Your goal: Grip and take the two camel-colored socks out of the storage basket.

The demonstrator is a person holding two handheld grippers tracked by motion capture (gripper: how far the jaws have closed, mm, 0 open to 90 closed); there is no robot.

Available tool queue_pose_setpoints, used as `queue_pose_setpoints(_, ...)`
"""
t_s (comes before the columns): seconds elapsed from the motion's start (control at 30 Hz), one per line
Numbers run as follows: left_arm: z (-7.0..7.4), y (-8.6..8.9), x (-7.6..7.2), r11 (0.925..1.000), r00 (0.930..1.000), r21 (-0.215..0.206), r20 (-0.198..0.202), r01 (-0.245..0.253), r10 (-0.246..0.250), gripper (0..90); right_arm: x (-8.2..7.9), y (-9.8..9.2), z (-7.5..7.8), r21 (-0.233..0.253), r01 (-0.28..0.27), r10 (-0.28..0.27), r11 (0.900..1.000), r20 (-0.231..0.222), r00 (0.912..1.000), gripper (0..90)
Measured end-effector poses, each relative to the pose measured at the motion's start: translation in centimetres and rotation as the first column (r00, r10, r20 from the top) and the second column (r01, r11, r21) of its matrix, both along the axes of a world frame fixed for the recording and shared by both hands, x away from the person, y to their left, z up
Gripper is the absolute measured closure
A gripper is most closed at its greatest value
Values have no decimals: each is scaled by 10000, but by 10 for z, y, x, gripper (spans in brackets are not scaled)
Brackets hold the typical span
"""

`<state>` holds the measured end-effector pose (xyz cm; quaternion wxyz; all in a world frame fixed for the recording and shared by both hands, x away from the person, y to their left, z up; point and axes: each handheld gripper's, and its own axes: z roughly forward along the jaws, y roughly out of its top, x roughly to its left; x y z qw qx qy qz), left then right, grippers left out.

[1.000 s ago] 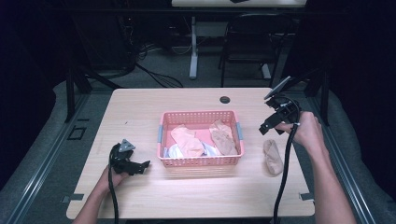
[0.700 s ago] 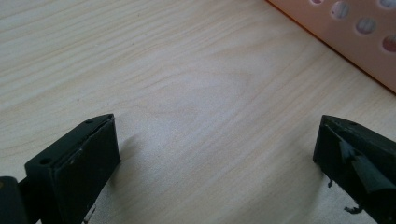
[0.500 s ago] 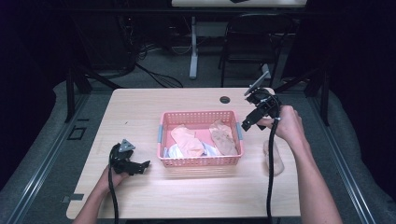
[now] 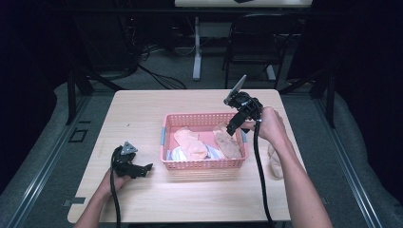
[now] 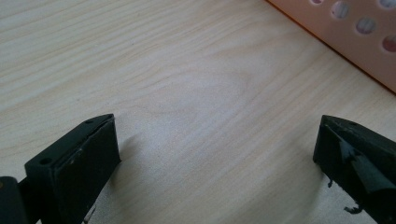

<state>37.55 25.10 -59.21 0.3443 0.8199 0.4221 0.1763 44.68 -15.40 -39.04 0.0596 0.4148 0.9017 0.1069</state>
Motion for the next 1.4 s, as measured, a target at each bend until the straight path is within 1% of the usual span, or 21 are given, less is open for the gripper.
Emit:
queue_pose_setpoints(0.27,0,0,0,10000,10000,2,2,4,-4,0,3,20,-8,-91,-351,350,9993,-134,9993,88)
queue_pose_setpoints(0.43,0,0,0,10000,10000,3,3,4,-4,0,4,27,-11,-147,-537,533,9985,-232,9983,91)
queue_pose_setpoints(0.47,0,0,0,10000,10000,1,1,2,-2,0,5,29,-13,22,-600,601,9982,-220,9980,105)
queue_pose_setpoints(0.6,0,0,0,10000,10000,0,3,3,-3,0,5,33,-16,-33,-633,632,9980,-262,9977,118)
queue_pose_setpoints(0.67,0,0,0,10000,10000,1,0,18,-18,0,4,33,-21,49,-688,689,9976,-210,9974,124)
queue_pose_setpoints(0.7,0,0,0,10000,10000,8,-5,21,-21,0,4,34,-23,8,-711,711,9975,-256,9971,123)
queue_pose_setpoints(0.77,0,0,0,10000,10000,3,-4,19,-19,0,3,34,-29,179,-734,739,9971,-313,9968,125)
queue_pose_setpoints(0.8,0,0,0,10000,10000,4,-5,20,-20,0,2,33,-32,163,-748,753,9971,-351,9965,126)
queue_pose_setpoints(0.87,0,0,0,10000,10000,2,-4,17,-17,0,0,31,-43,339,-682,691,9971,-265,9973,141)
queue_pose_setpoints(0.9,0,0,0,10000,10000,6,-5,21,-21,0,0,31,-43,339,-682,691,9971,-265,9973,141)
queue_pose_setpoints(0.93,0,0,0,10000,10000,3,-6,21,-21,0,-1,29,-50,362,-676,686,9971,-275,9973,142)
queue_pose_setpoints(0.97,0,0,0,10000,10000,-1,2,21,-21,0,-1,29,-50,362,-676,686,9971,-275,9973,142)
queue_pose_setpoints(1.0,0,0,0,10000,10000,2,-4,17,-17,0,-2,27,-57,394,-662,677,9970,-374,9970,142)
queue_pose_setpoints(1.03,0,0,0,10000,10000,2,-4,17,-17,0,-2,27,-57,394,-662,677,9970,-374,9970,142)
queue_pose_setpoints(1.07,0,0,0,10000,10000,-1,-4,15,-15,0,-4,26,-65,407,-662,680,9970,-442,9967,143)
queue_pose_setpoints(1.1,0,0,0,10000,10000,-1,-4,15,-15,0,-4,26,-65,407,-662,680,9970,-442,9967,143)
queue_pose_setpoints(1.13,0,0,0,10000,10000,-4,-1,19,-19,0,-5,25,-71,554,-622,657,9965,-640,9958,143)
queue_pose_setpoints(1.17,0,0,0,10000,10000,-4,-1,19,-19,0,-5,25,-71,554,-622,657,9965,-640,9958,143)
queue_pose_setpoints(1.27,0,0,0,10000,10000,0,1,22,-22,0,-7,21,-82,588,-643,687,9962,-766,9947,143)
queue_pose_setpoints(1.37,0,0,0,10000,10000,0,4,20,-20,0,-8,19,-86,574,-663,713,9961,-885,9935,144)
queue_pose_setpoints(1.4,0,0,0,10000,10000,2,-5,17,-17,0,-8,18,-90,607,-591,646,9964,-939,9935,150)
